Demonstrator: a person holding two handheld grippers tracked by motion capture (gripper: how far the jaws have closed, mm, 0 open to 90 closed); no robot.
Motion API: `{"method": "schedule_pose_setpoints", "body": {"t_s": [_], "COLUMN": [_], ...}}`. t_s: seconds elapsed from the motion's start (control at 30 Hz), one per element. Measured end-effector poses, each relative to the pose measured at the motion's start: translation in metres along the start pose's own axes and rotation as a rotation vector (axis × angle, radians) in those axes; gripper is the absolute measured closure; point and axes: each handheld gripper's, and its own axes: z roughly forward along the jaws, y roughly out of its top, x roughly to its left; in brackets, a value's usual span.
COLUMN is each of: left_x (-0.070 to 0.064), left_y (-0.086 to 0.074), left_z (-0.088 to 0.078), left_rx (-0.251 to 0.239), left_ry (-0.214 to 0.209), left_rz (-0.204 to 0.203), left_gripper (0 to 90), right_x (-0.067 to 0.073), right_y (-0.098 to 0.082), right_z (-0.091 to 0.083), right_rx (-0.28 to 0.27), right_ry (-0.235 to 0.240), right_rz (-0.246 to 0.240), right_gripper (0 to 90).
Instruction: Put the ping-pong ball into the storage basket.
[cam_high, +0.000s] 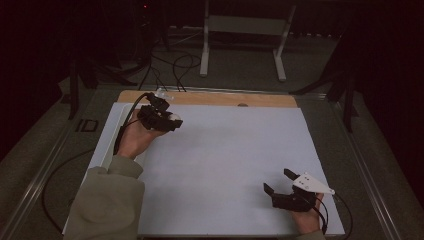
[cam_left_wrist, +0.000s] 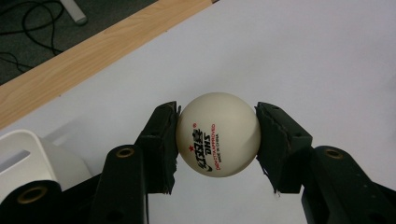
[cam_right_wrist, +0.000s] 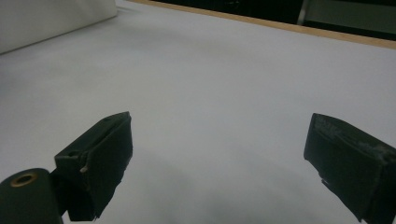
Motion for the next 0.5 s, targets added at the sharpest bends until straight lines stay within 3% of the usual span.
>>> {"method": "schedule_pose_setpoints", "body": {"t_s": [0.5], "left_x": [0.0054], "left_y": [-0.0061], "left_z": [-0.0066], "left_rx": [-0.012], "left_ry": [-0.001], "left_rz": [-0.001], "left_gripper": [51.4], "right_x": [0.0002], "right_y": [0.0001], "right_z": [0.0001], "right_rx": [-0.001], "right_ry": [0.001], "right_rz": [0.001], "right_gripper": [7.2]}}
